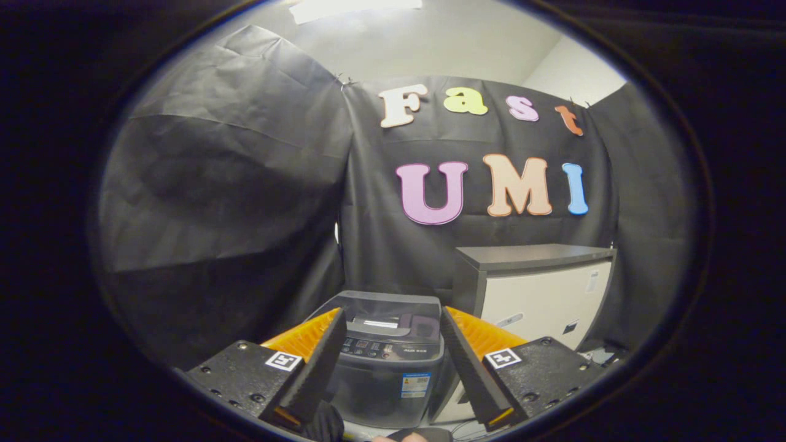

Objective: Put the clothes into the washing machine and then close the washing machine lid.

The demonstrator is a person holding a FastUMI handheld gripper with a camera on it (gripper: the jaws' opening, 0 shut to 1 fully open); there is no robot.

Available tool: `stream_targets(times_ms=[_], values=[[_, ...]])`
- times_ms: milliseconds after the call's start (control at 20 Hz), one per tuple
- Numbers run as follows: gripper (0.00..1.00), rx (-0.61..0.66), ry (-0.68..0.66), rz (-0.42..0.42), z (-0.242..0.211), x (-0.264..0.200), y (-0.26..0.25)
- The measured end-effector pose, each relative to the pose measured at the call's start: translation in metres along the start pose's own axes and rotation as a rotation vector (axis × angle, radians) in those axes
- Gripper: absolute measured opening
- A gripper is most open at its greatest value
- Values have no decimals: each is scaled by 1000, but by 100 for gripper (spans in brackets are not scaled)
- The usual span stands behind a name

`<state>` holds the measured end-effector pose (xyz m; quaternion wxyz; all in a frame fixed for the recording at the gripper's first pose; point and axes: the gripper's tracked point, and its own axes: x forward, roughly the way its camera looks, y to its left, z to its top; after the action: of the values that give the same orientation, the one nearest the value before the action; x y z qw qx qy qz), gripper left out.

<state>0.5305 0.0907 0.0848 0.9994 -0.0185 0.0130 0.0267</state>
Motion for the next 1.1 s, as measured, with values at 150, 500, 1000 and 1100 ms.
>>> stream_targets(times_ms=[150, 500, 1000, 1100], values=[[93, 23, -15, -29, 2, -1, -3], [93, 27, -14, -87, 6, -5, -12], [93, 58, -20, -102, 1, -4, -10], [93, 80, -31, -113, 2, -3, -11]])
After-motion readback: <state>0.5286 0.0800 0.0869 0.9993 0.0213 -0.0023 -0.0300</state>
